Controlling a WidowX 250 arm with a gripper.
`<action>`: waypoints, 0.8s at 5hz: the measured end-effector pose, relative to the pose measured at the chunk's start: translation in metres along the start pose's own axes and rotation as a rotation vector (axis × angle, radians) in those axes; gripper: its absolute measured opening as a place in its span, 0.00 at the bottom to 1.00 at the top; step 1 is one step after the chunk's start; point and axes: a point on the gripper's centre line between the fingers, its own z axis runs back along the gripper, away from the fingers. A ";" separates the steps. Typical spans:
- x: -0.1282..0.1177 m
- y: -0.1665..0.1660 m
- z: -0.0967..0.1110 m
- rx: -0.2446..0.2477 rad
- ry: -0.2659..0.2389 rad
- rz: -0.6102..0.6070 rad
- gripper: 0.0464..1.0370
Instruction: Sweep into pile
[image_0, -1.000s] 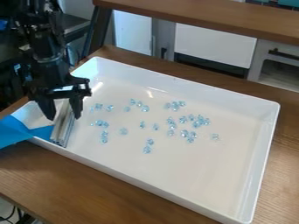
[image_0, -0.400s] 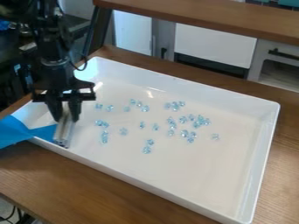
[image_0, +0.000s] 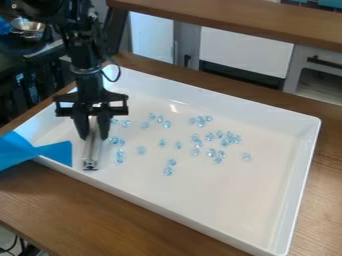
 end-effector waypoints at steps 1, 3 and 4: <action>0.002 -0.013 -0.001 0.005 0.006 0.015 0.31; -0.010 -0.064 -0.003 -0.019 0.073 0.007 0.31; -0.022 -0.083 -0.003 -0.041 0.101 0.004 0.31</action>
